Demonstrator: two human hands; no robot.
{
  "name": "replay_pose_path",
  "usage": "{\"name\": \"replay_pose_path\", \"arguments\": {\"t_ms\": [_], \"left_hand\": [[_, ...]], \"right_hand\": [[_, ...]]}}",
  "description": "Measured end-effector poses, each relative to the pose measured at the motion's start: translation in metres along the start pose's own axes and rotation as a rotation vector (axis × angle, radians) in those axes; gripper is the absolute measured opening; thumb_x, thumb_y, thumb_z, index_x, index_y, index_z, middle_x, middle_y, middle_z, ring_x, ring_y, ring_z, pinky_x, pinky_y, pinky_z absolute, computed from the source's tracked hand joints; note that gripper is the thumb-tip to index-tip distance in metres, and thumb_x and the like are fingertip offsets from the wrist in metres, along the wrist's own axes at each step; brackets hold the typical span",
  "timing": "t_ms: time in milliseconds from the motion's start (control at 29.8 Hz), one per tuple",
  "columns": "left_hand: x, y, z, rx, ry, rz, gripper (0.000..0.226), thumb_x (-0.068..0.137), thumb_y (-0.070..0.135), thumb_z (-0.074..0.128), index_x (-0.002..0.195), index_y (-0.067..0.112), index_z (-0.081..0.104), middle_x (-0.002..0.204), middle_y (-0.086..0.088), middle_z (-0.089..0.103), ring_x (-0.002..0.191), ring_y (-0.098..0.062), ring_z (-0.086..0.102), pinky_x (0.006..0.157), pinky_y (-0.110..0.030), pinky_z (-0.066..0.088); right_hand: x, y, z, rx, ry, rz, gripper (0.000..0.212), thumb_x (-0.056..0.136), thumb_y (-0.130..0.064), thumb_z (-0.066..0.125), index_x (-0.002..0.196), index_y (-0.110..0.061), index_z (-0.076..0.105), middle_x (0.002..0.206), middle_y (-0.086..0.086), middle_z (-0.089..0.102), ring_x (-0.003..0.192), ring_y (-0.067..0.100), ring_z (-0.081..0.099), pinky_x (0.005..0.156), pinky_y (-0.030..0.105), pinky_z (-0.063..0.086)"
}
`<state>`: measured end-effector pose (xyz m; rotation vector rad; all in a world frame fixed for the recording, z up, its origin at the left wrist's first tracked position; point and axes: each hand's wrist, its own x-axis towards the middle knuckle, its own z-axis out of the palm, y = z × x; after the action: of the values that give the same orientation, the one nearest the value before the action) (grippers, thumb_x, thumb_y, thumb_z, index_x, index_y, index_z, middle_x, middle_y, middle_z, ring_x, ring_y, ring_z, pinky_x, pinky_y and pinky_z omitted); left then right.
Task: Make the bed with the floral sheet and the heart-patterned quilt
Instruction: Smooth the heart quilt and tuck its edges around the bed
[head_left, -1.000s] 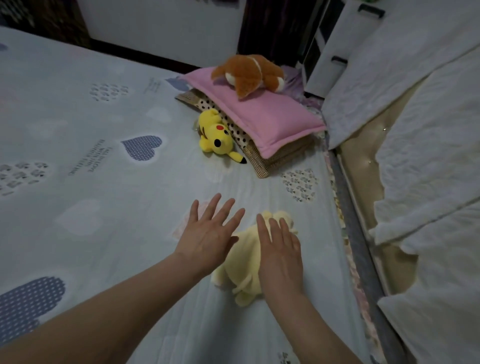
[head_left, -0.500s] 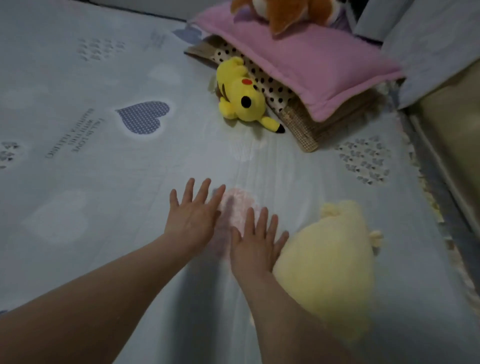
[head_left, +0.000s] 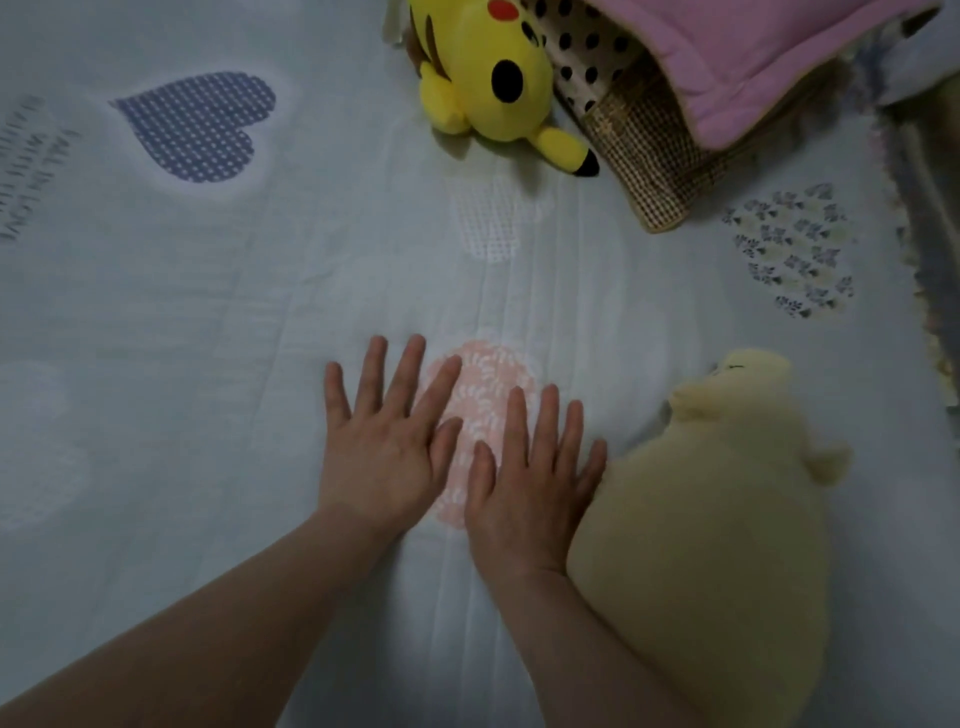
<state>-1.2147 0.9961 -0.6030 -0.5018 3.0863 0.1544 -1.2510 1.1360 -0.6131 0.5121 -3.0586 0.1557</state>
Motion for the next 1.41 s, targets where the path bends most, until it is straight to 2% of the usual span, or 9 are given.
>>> {"name": "replay_pose_path", "arguments": {"t_ms": [503,637,737,905,1039,1140,1207,1307,1408], "left_hand": [[0.002,0.001,0.004,-0.036,0.025,-0.014,0.057,0.098,0.049,0.029,0.153,0.036,0.027,0.163,-0.002,0.021,0.15,-0.034,0.01,0.116,-0.063,0.005],[-0.006,0.001,0.004,-0.057,0.024,0.007,0.056,0.099,0.048,0.032,0.153,0.035,0.03,0.162,-0.004,0.023,0.15,-0.034,0.012,0.116,-0.064,0.007],[-0.003,-0.002,0.001,-0.053,0.044,0.0,0.055,0.099,0.047,0.033,0.151,0.033,0.035,0.161,-0.004,0.027,0.15,-0.035,0.015,0.115,-0.064,0.009],[0.002,0.001,0.0,-0.051,0.053,0.018,0.054,0.097,0.043,0.039,0.15,0.033,0.037,0.16,-0.004,0.027,0.149,-0.035,0.016,0.114,-0.065,0.012],[-0.001,0.003,-0.01,-0.041,0.001,0.014,0.052,0.094,0.043,0.045,0.144,0.03,0.049,0.153,-0.008,0.041,0.144,-0.038,0.03,0.112,-0.066,0.017],[0.043,0.004,-0.036,-0.017,0.06,-0.035,0.038,0.089,0.045,0.05,0.121,0.031,0.065,0.128,-0.005,0.06,0.121,-0.035,0.05,0.108,-0.063,0.022],[0.092,0.0,-0.036,-0.009,0.068,-0.115,0.043,0.093,0.047,0.044,0.132,0.034,0.057,0.136,-0.005,0.054,0.129,-0.035,0.043,0.109,-0.065,0.019],[0.121,-0.004,-0.015,0.005,-0.008,-0.172,0.056,0.097,0.055,0.031,0.151,0.041,0.032,0.159,-0.002,0.029,0.149,-0.036,0.013,0.109,-0.072,0.007],[0.12,-0.006,0.002,0.018,0.059,-0.174,0.057,0.096,0.054,0.034,0.151,0.041,0.032,0.16,-0.002,0.028,0.15,-0.036,0.011,0.11,-0.072,0.006]], "right_hand": [[-0.002,0.001,-0.001,-0.028,0.0,0.024,0.062,0.096,-0.048,0.029,0.152,-0.023,0.035,0.16,0.01,0.026,0.148,0.033,0.02,0.116,0.061,0.013],[0.006,-0.011,-0.027,0.015,0.004,0.058,0.058,0.095,-0.045,0.034,0.146,-0.019,0.044,0.156,0.012,0.034,0.146,0.037,0.023,0.113,0.06,0.02],[0.072,-0.024,-0.043,0.077,0.13,0.07,0.055,0.099,-0.044,0.034,0.152,-0.029,0.033,0.161,0.006,0.025,0.149,0.037,0.014,0.114,0.06,0.015],[0.128,-0.001,-0.001,-0.025,-0.043,0.055,0.058,0.1,-0.052,0.018,0.156,-0.035,0.017,0.165,0.0,0.011,0.151,0.033,0.001,0.116,0.064,0.003],[0.124,-0.001,0.005,0.005,-0.047,0.064,0.057,0.1,-0.05,0.025,0.155,-0.033,0.026,0.164,0.001,0.016,0.151,0.034,0.004,0.115,0.065,0.003],[0.127,-0.002,0.002,0.011,-0.058,0.048,0.058,0.099,-0.05,0.026,0.154,-0.033,0.027,0.164,0.002,0.017,0.15,0.035,0.005,0.114,0.066,0.005],[0.132,-0.003,0.002,0.007,-0.045,0.053,0.057,0.099,-0.049,0.028,0.154,-0.032,0.029,0.163,0.003,0.018,0.15,0.036,0.007,0.114,0.066,0.006],[0.13,-0.005,0.003,0.008,-0.012,0.036,0.056,0.098,-0.047,0.034,0.152,-0.03,0.034,0.162,0.004,0.023,0.15,0.036,0.01,0.114,0.066,0.008],[0.133,-0.005,0.008,-0.001,0.044,0.018,0.055,0.098,-0.046,0.039,0.15,-0.029,0.039,0.16,0.006,0.029,0.149,0.037,0.016,0.113,0.066,0.011]]}}
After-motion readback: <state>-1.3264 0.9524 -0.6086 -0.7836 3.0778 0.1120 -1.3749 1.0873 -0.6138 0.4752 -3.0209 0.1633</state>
